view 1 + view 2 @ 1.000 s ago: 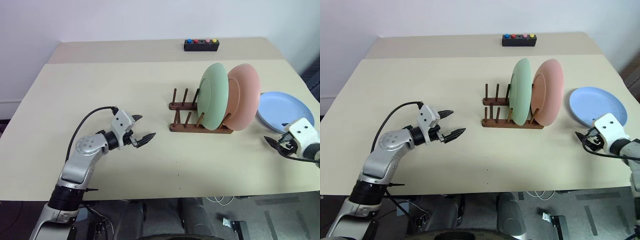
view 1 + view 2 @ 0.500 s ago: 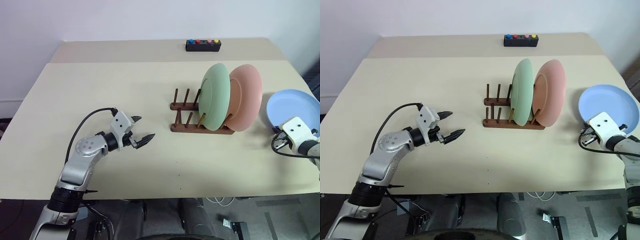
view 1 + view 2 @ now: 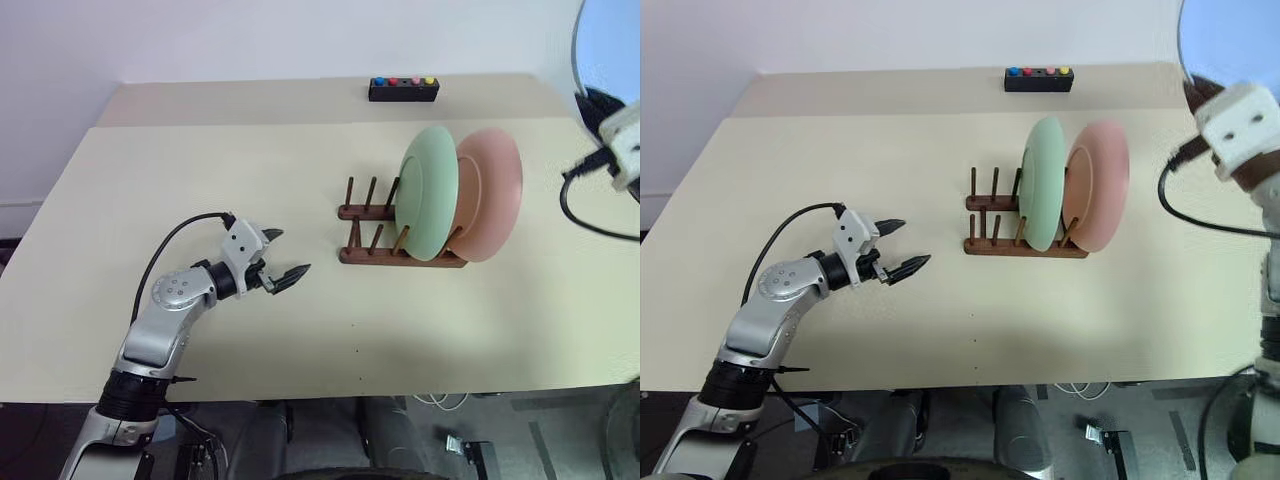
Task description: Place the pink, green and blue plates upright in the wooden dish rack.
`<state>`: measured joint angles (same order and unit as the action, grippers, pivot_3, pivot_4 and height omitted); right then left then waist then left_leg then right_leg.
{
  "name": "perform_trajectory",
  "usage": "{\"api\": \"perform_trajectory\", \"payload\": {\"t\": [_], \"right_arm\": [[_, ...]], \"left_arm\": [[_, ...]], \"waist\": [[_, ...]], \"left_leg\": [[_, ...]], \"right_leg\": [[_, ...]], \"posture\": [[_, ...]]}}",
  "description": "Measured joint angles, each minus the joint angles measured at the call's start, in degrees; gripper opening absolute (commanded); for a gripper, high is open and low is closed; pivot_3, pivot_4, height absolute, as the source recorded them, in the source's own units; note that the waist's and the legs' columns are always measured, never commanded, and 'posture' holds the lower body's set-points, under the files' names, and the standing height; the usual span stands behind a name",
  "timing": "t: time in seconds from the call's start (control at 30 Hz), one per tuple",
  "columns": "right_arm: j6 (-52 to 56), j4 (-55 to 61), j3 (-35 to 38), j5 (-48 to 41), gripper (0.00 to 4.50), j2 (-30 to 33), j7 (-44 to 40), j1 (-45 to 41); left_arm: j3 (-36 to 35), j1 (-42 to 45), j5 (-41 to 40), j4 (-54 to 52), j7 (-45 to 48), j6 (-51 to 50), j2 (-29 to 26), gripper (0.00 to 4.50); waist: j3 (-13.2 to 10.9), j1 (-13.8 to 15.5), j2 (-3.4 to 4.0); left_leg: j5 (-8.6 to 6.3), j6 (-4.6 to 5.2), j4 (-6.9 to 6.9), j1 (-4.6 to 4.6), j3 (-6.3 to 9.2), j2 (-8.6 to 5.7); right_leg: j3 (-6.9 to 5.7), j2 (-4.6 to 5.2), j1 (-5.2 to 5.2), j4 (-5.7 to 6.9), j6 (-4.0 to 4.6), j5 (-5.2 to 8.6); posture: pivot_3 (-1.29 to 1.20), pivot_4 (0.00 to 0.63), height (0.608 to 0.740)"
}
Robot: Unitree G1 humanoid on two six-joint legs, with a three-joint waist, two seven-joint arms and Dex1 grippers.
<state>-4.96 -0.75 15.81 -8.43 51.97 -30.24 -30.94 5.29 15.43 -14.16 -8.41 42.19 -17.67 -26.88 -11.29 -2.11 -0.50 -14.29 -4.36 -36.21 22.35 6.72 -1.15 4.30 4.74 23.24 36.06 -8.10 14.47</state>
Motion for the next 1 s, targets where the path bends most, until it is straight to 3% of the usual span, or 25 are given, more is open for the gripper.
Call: {"api": "perform_trajectory", "payload": {"t": [0.2, 0.5, 0.63, 1.0], "right_arm": [[15.98, 21.93, -4.57, -27.55, 0.01, -11.54, -2.96, -7.56], [33.32, 29.83, -6.75, -53.2, 0.01, -19.46, 2.3, -4.27], [37.15, 30.81, -7.71, -58.38, 0.01, -22.5, 7.15, -0.28], [40.6, 30.56, -8.37, -62.35, 0.01, -26.73, 12.87, 6.39]], "left_arm": [[-0.01, 0.31, 0.02, 0.4, -0.52, 1.26, 0.42, 4.5], [-5.21, 0.02, -1.86, 0.5, -0.09, 2.94, -1.09, 4.5], [-6.34, -0.42, -2.35, 0.5, 0.88, 2.93, -2.45, 4.5], [-6.48, -1.8, -2.8, -0.41, 1.31, 1.69, -3.18, 4.5]], "waist": [[0.04, -0.29, -0.07], [0.03, 1.09, -0.08], [0.02, 1.09, -0.07], [0.02, 1.03, -0.07]], "left_leg": [[0.0, 0.0, 0.05, -0.01, 0.15, 0.08], [0.0, 0.01, 0.02, 0.03, 0.15, 0.06], [0.0, 0.01, 0.01, 0.03, 0.13, 0.05], [0.0, 0.01, 0.03, 0.04, 0.13, 0.05]], "right_leg": [[-0.1, -0.07, -0.01, 0.06, 0.03, 0.0], [-0.12, -0.06, 0.05, 0.07, 0.04, 0.01], [-0.11, -0.05, 0.05, 0.07, 0.04, 0.0], [-0.12, -0.06, 0.08, 0.07, 0.04, 0.0]], "posture": [[0.0, 0.15, 0.74], [0.0, 0.15, 0.74], [0.0, 0.15, 0.74], [0.0, 0.15, 0.74]]}}
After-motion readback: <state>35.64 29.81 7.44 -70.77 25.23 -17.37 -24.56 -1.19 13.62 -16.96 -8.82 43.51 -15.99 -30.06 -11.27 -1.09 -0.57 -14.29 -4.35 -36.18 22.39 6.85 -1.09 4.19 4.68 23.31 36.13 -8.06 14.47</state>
